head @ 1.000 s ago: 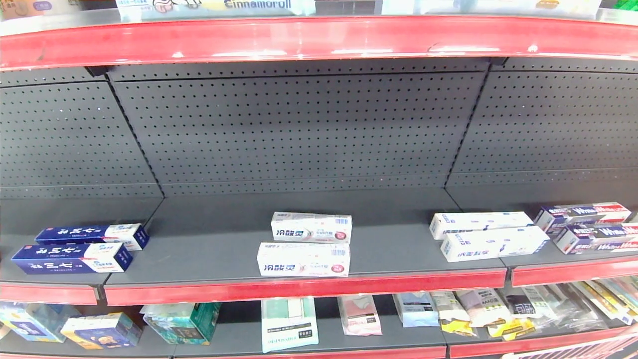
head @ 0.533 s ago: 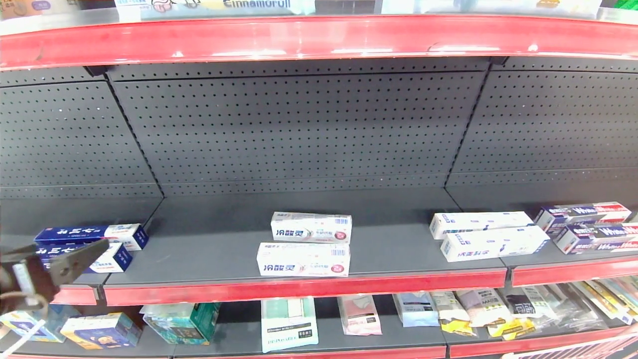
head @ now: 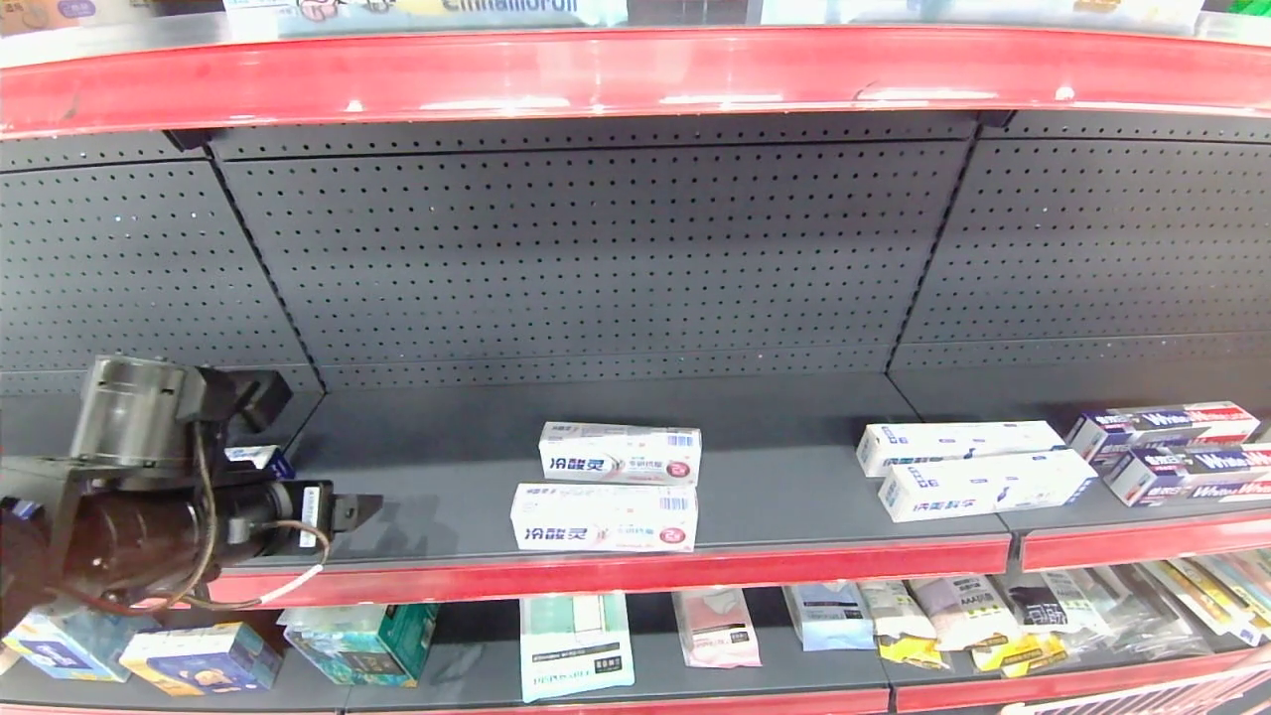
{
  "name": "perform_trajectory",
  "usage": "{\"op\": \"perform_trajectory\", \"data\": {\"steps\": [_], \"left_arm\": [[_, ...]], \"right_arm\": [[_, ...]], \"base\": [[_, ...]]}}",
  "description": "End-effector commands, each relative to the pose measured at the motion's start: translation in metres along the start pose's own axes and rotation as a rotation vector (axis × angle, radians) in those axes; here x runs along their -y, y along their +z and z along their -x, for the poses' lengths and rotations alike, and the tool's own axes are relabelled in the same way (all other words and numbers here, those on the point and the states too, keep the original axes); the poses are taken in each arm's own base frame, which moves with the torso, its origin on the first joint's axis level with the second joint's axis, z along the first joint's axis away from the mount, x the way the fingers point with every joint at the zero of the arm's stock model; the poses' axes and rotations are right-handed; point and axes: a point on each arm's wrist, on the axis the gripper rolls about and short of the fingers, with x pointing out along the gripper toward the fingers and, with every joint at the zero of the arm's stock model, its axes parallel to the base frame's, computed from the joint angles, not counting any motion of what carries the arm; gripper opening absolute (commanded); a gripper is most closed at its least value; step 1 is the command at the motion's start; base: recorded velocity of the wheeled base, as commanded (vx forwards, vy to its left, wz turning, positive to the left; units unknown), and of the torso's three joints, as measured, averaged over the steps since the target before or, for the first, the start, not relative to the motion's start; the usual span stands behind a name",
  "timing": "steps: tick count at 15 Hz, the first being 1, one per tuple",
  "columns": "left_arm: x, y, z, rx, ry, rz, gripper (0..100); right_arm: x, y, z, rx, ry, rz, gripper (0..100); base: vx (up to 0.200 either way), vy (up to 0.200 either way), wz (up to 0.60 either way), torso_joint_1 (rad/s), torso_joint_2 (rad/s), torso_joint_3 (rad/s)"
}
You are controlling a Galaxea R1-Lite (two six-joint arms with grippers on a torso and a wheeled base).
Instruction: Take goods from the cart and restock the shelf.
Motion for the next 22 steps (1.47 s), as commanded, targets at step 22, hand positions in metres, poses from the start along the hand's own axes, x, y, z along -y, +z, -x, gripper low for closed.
{"op": "perform_trajectory", "data": {"steps": [22], "left_arm": [[0.061,0.014,-0.113,-0.14,-0.12,-0.102,100]], "right_arm": [[0.0,0.0,0.0,-0.001,-0.002,0.0,100]], "base": [[0.0,0.0,0.0,0.0,0.0,0.0]]}}
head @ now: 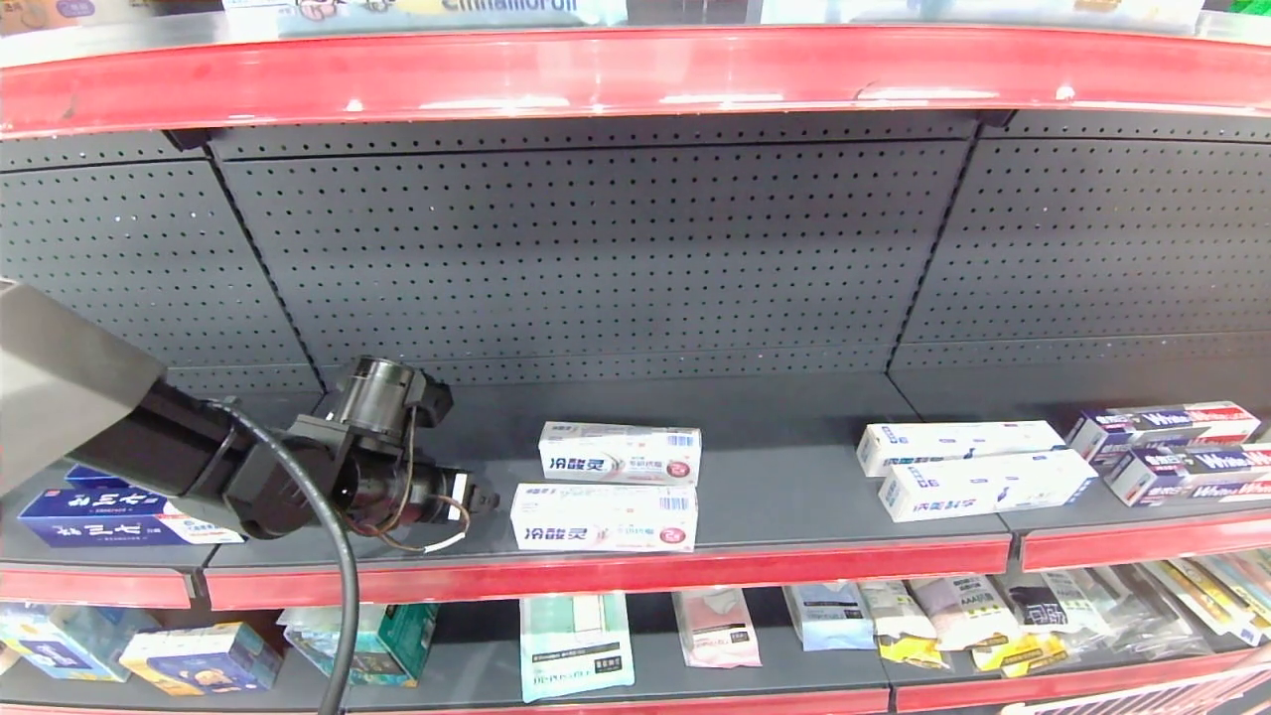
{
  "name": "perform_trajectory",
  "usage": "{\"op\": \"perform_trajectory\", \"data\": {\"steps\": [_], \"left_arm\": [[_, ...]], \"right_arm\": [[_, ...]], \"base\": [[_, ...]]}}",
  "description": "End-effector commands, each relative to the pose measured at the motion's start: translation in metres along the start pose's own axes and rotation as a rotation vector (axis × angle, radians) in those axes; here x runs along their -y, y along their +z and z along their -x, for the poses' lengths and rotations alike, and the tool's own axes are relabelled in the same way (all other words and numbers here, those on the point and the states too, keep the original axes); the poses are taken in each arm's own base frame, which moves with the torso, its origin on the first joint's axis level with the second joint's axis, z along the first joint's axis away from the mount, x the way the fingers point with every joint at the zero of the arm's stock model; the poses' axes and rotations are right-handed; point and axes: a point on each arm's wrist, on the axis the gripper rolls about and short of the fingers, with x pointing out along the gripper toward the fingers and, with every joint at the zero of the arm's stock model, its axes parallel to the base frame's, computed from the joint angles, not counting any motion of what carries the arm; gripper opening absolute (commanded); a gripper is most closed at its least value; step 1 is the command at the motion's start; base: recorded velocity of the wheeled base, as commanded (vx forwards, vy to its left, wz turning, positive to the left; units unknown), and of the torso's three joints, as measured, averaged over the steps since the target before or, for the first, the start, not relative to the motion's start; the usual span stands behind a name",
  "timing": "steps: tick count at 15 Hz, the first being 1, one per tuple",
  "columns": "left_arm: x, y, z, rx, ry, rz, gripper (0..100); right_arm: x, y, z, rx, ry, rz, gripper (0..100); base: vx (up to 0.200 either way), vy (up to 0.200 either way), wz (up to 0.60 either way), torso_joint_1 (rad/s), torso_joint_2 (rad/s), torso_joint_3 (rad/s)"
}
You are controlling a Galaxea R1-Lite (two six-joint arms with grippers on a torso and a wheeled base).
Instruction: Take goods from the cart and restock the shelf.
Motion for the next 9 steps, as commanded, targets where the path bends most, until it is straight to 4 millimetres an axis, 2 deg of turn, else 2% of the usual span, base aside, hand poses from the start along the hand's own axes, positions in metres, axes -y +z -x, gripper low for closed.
{"op": "perform_trajectory", "data": {"steps": [1,9], "left_arm": [[0.0024,0.0009,-0.0063,-0.006,-0.004,-0.004,100],[0.0078,0.0062,-0.0155,-0.002,-0.023,-0.012,100]], "right_arm": [[0.0,0.0,-0.0001,-0.001,0.001,0.0,100],[0.0,0.0,-0.0001,-0.001,0.001,0.0,100]], "base": [[0.0,0.0,0.0,0.0,0.0,0.0],[0.0,0.0,0.0,0.0,0.0,0.0]]}}
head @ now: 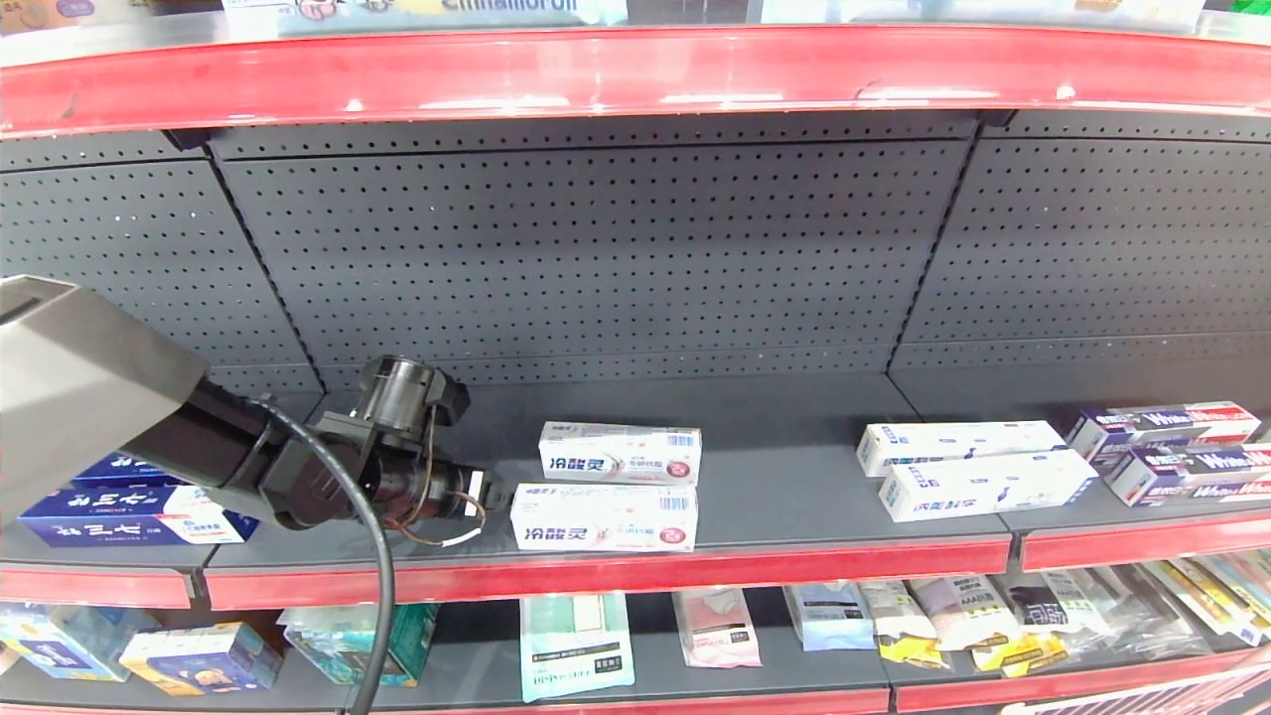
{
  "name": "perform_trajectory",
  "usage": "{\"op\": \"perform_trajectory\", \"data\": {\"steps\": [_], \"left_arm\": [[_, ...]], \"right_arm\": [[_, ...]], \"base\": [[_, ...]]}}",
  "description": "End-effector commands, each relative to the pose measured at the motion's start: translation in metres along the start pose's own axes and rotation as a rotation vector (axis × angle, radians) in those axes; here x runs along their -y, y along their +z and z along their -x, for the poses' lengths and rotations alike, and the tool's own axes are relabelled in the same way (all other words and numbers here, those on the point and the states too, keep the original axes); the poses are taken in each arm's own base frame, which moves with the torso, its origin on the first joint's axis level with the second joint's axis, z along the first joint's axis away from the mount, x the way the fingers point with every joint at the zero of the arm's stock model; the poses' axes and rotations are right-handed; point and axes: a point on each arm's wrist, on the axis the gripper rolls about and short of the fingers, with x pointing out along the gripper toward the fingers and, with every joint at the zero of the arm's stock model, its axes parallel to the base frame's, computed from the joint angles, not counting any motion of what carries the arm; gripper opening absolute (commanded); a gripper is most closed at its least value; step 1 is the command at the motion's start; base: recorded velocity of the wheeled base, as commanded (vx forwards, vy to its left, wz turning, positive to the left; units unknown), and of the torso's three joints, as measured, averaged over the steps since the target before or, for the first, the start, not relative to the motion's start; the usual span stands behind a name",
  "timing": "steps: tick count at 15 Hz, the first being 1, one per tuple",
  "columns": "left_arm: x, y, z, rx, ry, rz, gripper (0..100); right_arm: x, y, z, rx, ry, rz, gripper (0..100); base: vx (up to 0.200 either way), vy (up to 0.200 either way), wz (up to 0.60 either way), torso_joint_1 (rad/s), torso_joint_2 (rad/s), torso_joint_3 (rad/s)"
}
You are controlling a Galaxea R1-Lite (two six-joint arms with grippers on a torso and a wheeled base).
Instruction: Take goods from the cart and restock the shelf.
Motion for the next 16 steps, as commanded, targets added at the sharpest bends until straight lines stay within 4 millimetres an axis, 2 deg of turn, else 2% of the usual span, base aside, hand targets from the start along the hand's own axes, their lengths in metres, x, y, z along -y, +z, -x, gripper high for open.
{"op": "perform_trajectory", "data": {"steps": [1,8,16], "left_arm": [[0.001,0.001,-0.002,0.002,-0.001,-0.001,100],[0.002,0.002,-0.003,0.003,-0.003,-0.002,100],[0.012,0.004,-0.002,0.011,-0.023,-0.023,100]], "right_arm": [[0.0,0.0,0.0,0.0,0.001,0.001,100],[0.0,0.0,0.0,0.0,-0.001,0.001,100],[0.0,0.0,0.0,-0.002,0.001,0.0,100]], "base": [[0.0,0.0,0.0,0.0,0.0,0.0],[0.0,0.0,0.0,0.0,0.0,0.0],[0.0,0.0,0.0,0.0,0.0,0.0]]}}
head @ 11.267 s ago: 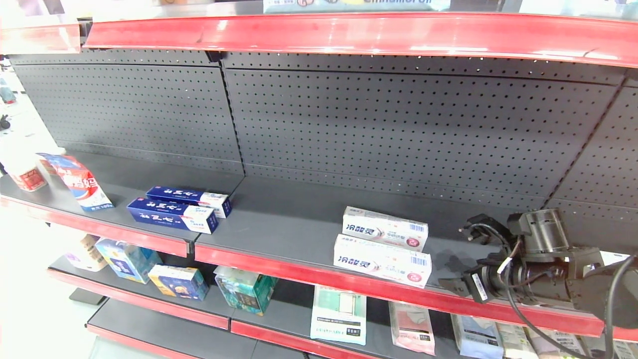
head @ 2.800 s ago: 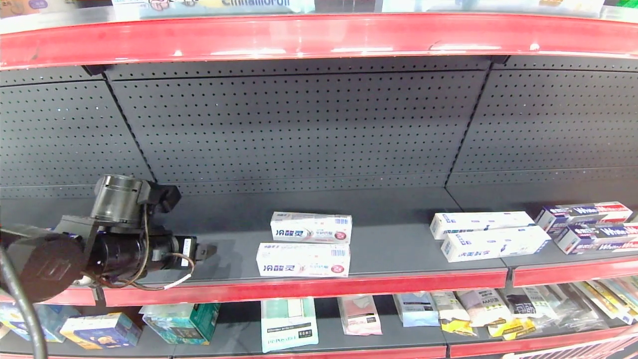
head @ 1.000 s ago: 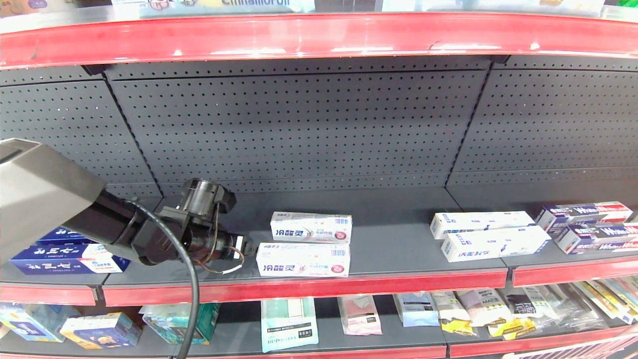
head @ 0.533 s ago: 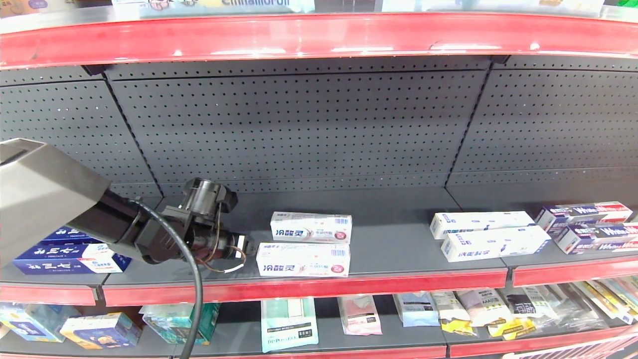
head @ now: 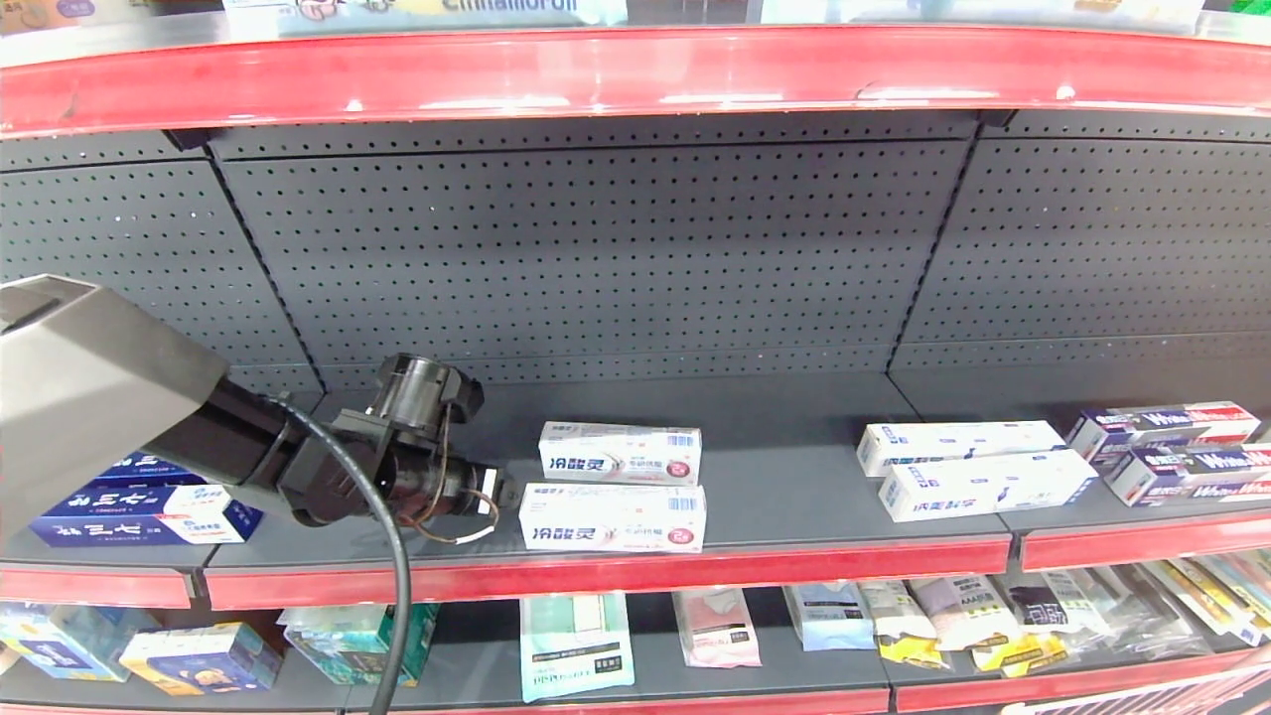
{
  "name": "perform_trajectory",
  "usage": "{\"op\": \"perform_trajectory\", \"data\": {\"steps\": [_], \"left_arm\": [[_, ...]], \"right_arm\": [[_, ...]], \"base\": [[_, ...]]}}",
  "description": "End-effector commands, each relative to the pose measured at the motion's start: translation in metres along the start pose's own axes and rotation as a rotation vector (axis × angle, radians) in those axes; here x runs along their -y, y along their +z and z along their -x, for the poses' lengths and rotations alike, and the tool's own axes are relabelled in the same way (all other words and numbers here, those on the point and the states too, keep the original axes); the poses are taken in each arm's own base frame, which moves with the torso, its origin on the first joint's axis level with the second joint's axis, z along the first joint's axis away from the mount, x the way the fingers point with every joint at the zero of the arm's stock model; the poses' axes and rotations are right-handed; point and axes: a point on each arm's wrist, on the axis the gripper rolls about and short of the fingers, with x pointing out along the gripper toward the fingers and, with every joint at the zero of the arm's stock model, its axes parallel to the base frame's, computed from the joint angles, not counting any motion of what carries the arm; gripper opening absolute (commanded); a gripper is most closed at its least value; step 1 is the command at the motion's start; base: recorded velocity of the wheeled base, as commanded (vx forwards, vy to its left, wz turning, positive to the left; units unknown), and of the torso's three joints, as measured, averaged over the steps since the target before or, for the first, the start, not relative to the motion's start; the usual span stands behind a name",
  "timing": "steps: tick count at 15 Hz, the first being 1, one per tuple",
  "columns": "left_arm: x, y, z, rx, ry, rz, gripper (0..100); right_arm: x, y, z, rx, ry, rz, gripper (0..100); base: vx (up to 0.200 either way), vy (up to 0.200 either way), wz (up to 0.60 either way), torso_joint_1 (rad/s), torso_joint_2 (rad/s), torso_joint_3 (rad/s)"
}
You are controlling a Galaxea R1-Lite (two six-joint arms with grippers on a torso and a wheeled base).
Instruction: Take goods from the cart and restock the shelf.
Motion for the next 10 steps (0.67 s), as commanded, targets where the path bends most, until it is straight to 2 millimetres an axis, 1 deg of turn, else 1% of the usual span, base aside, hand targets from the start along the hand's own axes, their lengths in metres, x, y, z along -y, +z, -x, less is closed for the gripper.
{"op": "perform_trajectory", "data": {"steps": [1,10], "left_arm": [[0.0014,0.001,0.0005,0.004,-0.003,-0.003,100],[0.001,0.0018,-0.0008,0.004,-0.002,-0.002,100]], "right_arm": [[0.0,0.0001,-0.0001,-0.001,-0.001,0.0,100],[0.0,0.0001,-0.0001,-0.001,-0.001,0.0,100]], "base": [[0.0,0.0,0.0,0.0,0.0,0.0],[0.0,0.0,0.0,0.0,0.0,0.0]]}}
